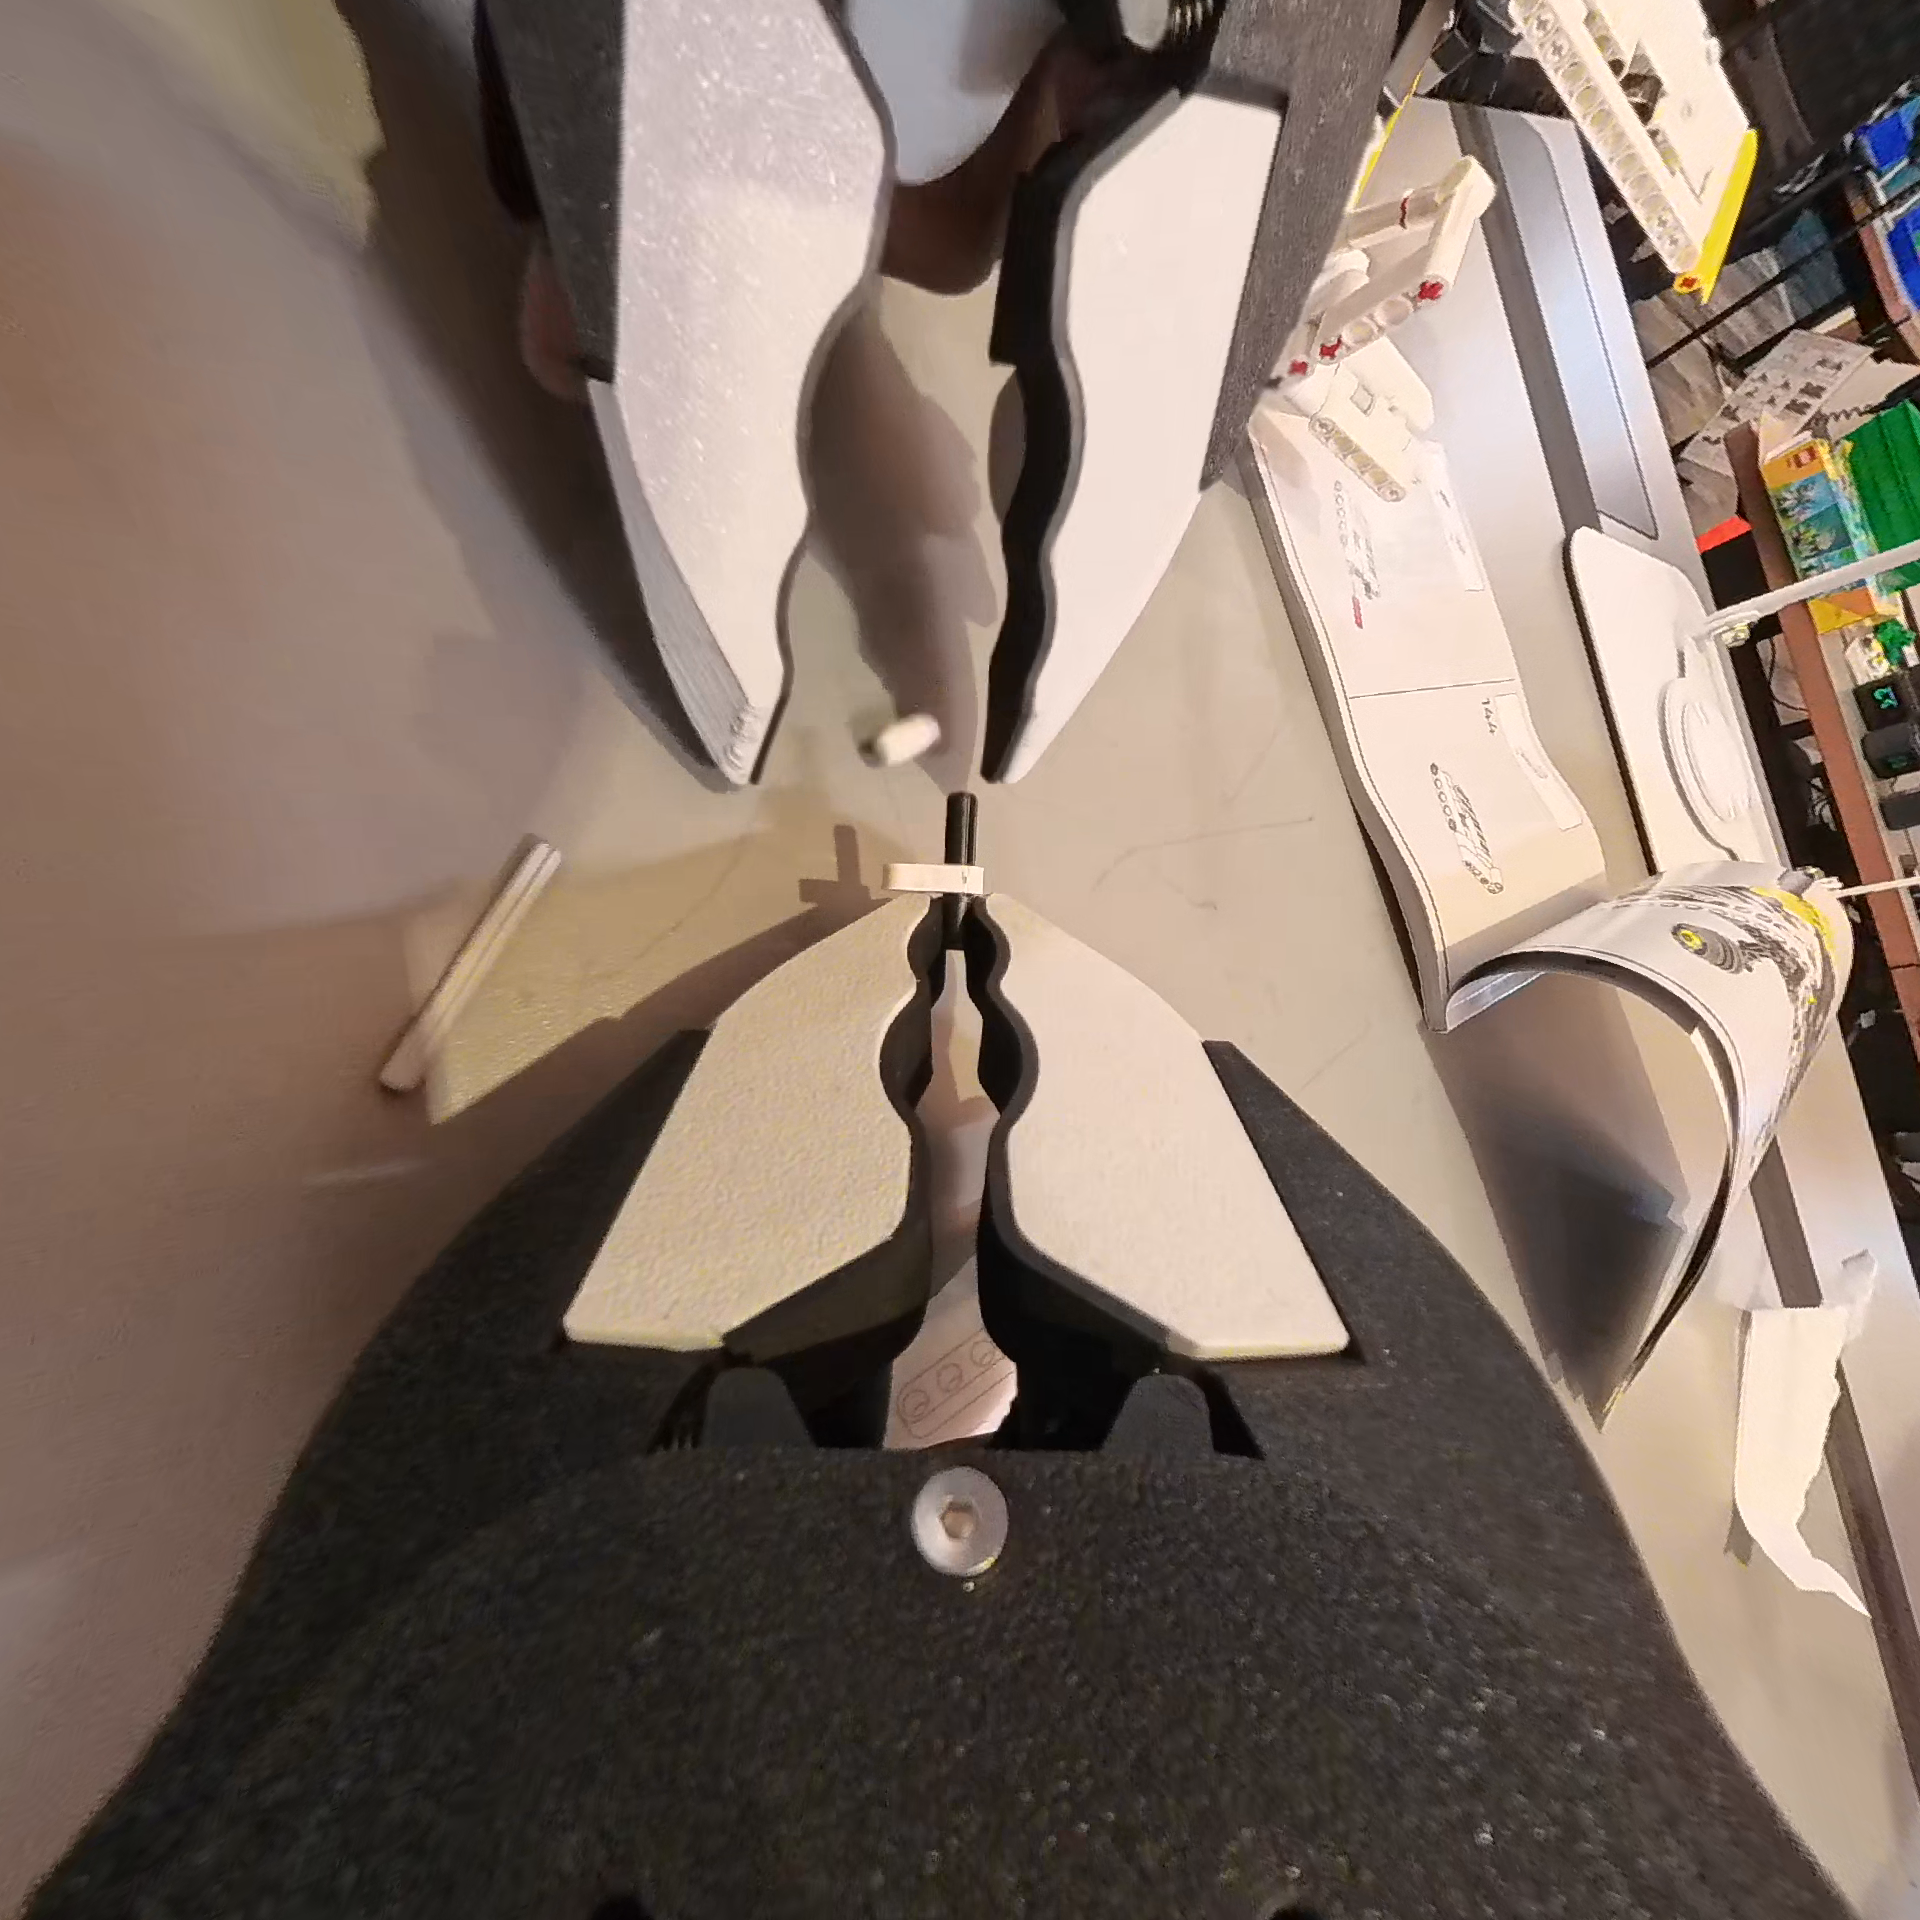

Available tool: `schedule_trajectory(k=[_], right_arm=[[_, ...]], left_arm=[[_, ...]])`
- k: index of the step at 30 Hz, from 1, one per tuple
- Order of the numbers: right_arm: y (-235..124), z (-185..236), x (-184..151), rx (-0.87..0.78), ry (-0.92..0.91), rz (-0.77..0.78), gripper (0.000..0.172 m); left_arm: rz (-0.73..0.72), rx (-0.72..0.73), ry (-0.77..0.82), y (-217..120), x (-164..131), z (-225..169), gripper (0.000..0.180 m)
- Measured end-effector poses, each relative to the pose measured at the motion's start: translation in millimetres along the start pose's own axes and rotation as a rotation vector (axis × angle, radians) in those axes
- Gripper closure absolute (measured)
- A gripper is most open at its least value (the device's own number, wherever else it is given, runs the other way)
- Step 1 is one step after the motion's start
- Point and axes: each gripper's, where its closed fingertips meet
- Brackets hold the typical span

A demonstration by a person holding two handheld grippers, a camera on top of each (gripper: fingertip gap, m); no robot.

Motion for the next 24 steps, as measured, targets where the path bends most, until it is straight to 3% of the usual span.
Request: schedule_trajectory(k=[8, 11, 15, 20, 24], right_arm=[[2, -2, 2, -0.037, -0.024, 0.001, 0.168], [4, -5, 2, -0.053, -0.013, 0.023, 0.168], [7, -7, 2, -0.077, -0.007, 0.079, 0.168], [5, -11, 6, -0.112, -0.015, 0.105, 0.168], [1, -3, 11, -0.058, -0.044, 0.072, 0.168]], left_arm=[[-0.164, -0.102, -0.205, -4, 26, -1, 0.152], [-0.074, 0.007, -0.097, 2, 18, 4, 0.15], [0.119, 0.235, 0.189, 8, 4, 15, 0.151], [0.127, 0.378, 0.369, -3, 19, 20, 0.157], [0.133, 0.351, 0.459, 0, 21, 12, 0.155]])
Point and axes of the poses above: each gripper's, where its closed fingertips meet, y out along the fingers, x out of its top, z = x × y across the jaws, and after that the axes turned 1 degree about -z, right-handed
